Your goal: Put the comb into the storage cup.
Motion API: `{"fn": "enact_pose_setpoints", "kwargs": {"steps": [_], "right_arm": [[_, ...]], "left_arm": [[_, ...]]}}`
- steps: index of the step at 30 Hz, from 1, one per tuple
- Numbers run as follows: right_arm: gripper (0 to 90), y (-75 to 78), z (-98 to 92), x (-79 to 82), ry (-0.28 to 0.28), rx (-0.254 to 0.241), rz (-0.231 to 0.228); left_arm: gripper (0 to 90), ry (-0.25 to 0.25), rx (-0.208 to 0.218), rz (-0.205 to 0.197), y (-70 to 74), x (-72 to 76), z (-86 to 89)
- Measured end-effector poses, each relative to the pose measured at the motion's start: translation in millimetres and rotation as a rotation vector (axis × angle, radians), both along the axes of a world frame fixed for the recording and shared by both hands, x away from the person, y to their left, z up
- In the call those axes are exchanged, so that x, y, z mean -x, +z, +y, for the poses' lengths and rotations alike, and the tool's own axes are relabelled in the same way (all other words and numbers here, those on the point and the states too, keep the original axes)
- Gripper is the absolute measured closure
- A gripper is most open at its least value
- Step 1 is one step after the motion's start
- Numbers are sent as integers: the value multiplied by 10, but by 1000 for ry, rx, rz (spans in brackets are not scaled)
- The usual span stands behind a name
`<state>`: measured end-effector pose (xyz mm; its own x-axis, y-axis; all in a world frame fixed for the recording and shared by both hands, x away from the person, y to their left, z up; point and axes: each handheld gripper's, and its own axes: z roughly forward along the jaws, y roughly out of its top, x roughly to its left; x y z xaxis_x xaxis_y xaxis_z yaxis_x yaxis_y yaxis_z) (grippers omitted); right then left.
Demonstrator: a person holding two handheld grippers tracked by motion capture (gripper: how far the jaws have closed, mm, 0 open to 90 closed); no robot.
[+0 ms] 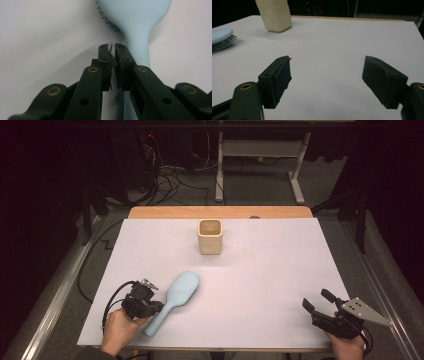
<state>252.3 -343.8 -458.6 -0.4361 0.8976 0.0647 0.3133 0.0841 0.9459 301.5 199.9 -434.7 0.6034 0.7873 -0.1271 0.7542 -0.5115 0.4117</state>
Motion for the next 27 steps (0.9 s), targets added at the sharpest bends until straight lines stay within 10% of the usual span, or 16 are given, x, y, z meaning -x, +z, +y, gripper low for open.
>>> {"fn": "enact_pose_setpoints", "kwargs": {"steps": [15,27], "right_arm": [[237,3,-1,2,-3,-5,-7],[237,0,2,-2,-1,-2,-8]], "left_arm": [[544,48,28,-79,174,85,47],[436,4,2,-61,141,99,-153]]}}
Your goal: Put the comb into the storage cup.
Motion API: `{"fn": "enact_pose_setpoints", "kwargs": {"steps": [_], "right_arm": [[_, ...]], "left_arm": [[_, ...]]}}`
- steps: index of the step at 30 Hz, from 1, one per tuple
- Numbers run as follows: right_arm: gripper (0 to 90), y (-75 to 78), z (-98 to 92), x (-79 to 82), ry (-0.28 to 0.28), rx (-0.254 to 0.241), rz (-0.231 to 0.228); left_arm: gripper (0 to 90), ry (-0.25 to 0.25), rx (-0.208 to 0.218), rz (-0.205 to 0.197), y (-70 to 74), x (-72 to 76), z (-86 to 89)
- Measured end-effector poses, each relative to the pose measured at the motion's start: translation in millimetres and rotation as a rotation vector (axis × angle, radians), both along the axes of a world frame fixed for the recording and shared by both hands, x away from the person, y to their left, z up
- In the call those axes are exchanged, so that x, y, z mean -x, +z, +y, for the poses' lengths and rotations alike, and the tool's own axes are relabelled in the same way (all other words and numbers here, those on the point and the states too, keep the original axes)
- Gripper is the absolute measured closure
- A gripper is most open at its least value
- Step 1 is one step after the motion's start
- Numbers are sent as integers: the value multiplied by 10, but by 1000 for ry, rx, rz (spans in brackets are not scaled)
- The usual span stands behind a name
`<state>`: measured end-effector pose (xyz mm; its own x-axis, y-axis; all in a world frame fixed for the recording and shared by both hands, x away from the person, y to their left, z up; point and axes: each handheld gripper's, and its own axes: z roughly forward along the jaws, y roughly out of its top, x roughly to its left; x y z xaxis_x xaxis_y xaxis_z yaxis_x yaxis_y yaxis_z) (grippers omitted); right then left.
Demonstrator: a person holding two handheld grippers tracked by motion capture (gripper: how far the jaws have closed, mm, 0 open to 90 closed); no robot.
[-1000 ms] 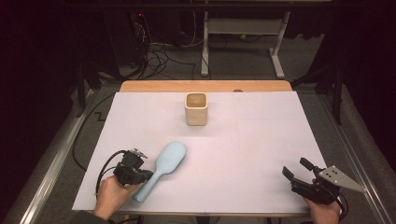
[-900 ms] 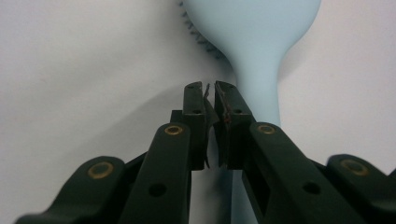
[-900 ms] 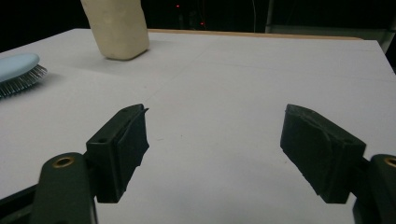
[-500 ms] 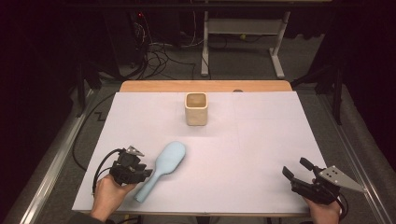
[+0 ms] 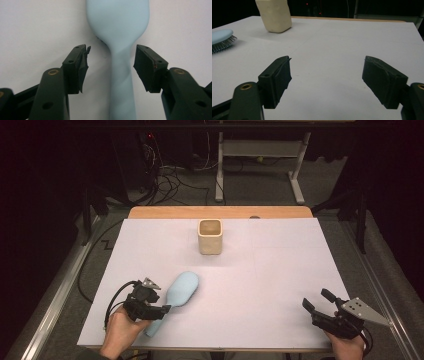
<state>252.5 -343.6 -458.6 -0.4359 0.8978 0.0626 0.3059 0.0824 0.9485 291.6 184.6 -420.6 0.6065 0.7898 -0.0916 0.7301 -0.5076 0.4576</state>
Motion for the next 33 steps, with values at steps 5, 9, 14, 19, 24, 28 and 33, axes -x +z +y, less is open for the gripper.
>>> {"fn": "enact_pose_setpoints", "kwargs": {"steps": [5,9,14,19,24,28,33], "right_arm": [[239,1,0,2,0,1,-2],[239,0,0,0,1,2,-2],[239,1,2,2,0,4,-1],[239,1,4,2,1,6,0],[240,1,5,3,2,6,0],[240,0,5,0,3,6,0],[240,1,7,2,3,8,-1]], "left_arm": [[427,1,-25,2,-36,-14,-52],[426,6,-31,14,-79,-30,-75],[430,6,-31,25,-107,-47,-88],[433,5,-41,39,-145,-76,-111],[455,5,-48,42,-191,-84,-135],[469,12,-49,44,-227,-95,-137],[488,11,-57,54,-260,-114,-159]]}}
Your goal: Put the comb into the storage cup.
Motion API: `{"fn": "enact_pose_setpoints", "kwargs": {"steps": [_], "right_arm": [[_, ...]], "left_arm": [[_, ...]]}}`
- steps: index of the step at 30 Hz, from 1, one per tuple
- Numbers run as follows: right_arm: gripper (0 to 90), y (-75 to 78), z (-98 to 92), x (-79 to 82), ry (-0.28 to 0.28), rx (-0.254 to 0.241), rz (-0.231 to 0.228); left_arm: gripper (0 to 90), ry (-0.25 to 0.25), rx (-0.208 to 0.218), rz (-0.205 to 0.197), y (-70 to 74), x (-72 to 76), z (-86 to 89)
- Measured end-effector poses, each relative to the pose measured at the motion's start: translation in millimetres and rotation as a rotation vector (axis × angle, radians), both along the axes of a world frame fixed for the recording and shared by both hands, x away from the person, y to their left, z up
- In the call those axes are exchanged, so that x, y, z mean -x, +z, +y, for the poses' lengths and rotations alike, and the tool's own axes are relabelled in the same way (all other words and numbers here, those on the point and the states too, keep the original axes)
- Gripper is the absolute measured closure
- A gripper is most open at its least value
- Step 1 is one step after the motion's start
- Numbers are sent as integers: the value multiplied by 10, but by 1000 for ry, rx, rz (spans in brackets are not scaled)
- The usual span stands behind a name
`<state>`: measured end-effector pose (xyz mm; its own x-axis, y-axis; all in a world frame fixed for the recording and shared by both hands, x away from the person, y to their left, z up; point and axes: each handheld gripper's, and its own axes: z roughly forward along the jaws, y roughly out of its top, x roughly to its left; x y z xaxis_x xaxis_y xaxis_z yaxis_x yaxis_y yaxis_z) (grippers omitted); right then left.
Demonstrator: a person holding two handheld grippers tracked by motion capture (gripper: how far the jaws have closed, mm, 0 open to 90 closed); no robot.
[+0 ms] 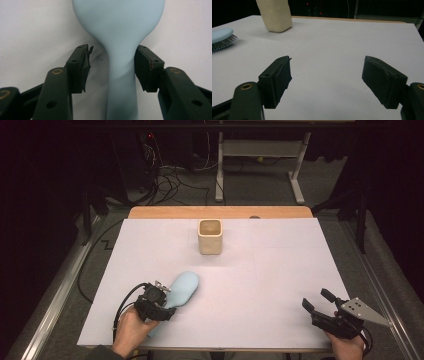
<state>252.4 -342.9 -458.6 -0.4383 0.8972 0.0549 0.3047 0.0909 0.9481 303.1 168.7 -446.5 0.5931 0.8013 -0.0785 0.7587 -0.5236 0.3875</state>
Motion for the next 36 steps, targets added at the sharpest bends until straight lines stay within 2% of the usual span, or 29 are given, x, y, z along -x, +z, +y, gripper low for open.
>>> {"fn": "enact_pose_setpoints", "kwargs": {"steps": [14,22,30,36], "right_arm": [[241,-2,2,-5,1,2,-1],[243,-3,5,-7,3,5,-2],[249,0,10,-4,-1,11,-7],[250,0,30,-5,7,19,-2]], "left_arm": [[543,6,-14,-3,-3,-34,-26],[646,25,-22,-11,0,-64,-33],[683,7,-26,-40,-9,-47,-37],[692,7,2,-68,-25,-25,-12]]}}
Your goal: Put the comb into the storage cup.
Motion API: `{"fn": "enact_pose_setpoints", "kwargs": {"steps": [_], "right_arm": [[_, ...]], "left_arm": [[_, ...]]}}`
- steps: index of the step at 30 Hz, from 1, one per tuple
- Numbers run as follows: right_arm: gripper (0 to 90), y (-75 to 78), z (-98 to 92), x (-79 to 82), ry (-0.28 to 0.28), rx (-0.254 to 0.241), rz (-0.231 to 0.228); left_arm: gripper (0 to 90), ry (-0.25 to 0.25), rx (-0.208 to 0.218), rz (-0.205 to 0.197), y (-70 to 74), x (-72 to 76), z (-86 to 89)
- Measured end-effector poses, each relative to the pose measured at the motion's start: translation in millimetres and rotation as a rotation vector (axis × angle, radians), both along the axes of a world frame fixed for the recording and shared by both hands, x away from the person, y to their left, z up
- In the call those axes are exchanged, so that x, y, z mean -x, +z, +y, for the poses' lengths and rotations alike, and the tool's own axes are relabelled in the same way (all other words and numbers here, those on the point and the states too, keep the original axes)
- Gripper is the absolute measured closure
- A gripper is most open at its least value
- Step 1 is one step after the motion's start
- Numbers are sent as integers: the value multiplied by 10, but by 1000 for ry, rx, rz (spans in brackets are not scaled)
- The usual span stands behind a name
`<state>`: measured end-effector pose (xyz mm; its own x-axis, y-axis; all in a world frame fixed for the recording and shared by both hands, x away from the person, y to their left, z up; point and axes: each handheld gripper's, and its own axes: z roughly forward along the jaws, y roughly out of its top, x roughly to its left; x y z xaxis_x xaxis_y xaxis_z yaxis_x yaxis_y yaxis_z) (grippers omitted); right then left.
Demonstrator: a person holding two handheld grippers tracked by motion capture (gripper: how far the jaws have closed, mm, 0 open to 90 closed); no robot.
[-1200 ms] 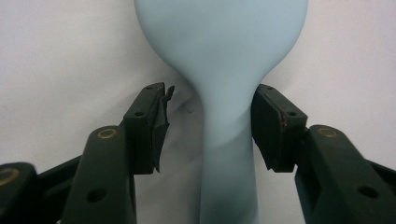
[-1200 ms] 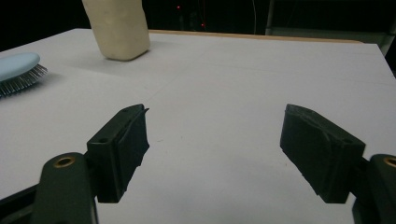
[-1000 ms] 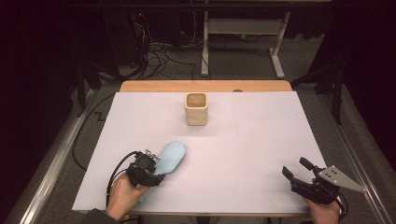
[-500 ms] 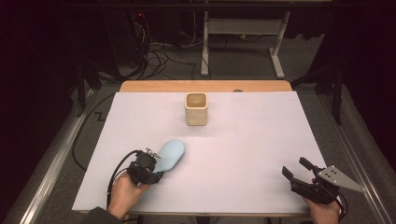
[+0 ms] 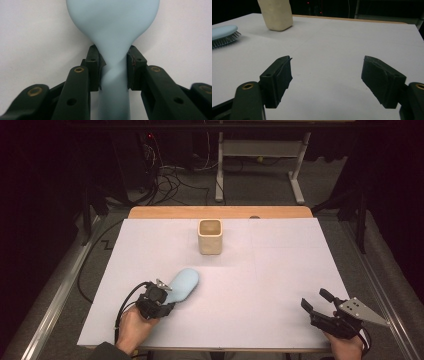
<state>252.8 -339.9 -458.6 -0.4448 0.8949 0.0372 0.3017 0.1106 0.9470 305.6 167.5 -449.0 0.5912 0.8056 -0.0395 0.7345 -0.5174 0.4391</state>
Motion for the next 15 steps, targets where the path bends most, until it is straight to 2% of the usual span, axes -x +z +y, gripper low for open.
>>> {"fn": "enact_pose_setpoints", "kwargs": {"steps": [7,12,15], "right_arm": [[249,1,-3,4,-2,-2,-2],[249,0,-1,1,0,1,-5],[249,0,1,1,0,1,-7]], "left_arm": [[694,-8,15,-27,-1,3,6],[693,-14,44,-56,34,21,33],[693,-22,76,-75,72,32,53]]}}
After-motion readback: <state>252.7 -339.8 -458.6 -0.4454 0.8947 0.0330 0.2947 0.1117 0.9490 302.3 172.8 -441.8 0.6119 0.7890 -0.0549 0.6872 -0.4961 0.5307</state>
